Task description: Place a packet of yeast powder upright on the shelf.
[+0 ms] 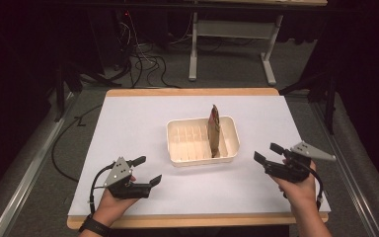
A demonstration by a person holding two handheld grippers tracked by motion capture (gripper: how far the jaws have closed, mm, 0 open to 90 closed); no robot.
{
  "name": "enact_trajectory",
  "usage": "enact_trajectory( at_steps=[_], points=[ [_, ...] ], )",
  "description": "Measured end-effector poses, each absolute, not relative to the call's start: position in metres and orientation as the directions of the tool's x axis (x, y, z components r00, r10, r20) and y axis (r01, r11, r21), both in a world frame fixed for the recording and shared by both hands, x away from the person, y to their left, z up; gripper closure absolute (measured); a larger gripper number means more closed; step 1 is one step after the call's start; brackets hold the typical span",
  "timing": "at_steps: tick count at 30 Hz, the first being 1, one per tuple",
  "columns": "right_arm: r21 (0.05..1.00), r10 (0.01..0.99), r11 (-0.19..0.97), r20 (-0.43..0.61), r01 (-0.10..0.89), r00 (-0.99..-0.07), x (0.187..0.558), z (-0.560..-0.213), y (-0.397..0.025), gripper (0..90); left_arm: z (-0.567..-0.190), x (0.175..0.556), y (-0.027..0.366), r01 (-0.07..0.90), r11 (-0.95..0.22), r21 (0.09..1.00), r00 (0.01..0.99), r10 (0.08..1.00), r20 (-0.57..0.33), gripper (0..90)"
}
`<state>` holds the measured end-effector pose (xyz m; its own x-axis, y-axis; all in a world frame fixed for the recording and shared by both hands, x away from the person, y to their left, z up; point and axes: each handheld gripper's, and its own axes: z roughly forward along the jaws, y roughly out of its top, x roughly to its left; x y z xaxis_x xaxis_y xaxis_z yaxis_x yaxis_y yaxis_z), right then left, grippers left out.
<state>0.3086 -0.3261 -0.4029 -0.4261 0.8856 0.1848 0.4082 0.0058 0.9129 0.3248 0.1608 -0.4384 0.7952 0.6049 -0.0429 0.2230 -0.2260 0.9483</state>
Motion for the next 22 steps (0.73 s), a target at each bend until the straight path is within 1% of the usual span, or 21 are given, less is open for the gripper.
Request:
enact_trajectory(
  at_steps=[1, 4, 5, 7, 10, 13, 22],
  points=[
    [0.914, 0.9, 0.0, 0.177, 0.405, -0.399, 0.303, -0.413, -0.331, 22.1, -0.438, 0.324, 0.16, 0.223, -0.229, 0.947, 0.797, 0.602, -0.042, 16.2],
    [0.877, 0.918, 0.071, 0.128, 0.475, -0.374, 0.3, -0.435, -0.34, 22.1, -0.439, 0.324, 0.156, 0.217, -0.246, 0.945, 0.804, 0.594, -0.03, 16.2],
    [0.87, 0.92, 0.068, 0.134, 0.488, -0.367, 0.301, -0.44, -0.344, 22.1, -0.439, 0.324, 0.155, 0.219, -0.252, 0.943, 0.805, 0.592, -0.028, 16.2],
    [0.872, 0.92, 0.044, 0.154, 0.487, -0.359, 0.303, -0.441, -0.347, 21.9, -0.44, 0.325, 0.153, 0.224, -0.253, 0.941, 0.803, 0.595, -0.031, 16.2],
    [0.887, 0.919, 0.067, 0.123, 0.457, -0.373, 0.303, -0.437, -0.343, 21.8, -0.441, 0.325, 0.152, 0.224, -0.257, 0.94, 0.8, 0.6, -0.027, 16.2],
    [0.885, 0.914, 0.08, 0.118, 0.459, -0.387, 0.303, -0.439, -0.343, 21.8, -0.441, 0.325, 0.153, 0.223, -0.254, 0.941, 0.799, 0.601, -0.027, 16.2],
    [0.892, 0.92, 0.034, 0.148, 0.451, -0.362, 0.301, -0.437, -0.349, 21.8, -0.439, 0.324, 0.155, 0.217, -0.251, 0.943, 0.802, 0.597, -0.026, 16.2]
  ],
)
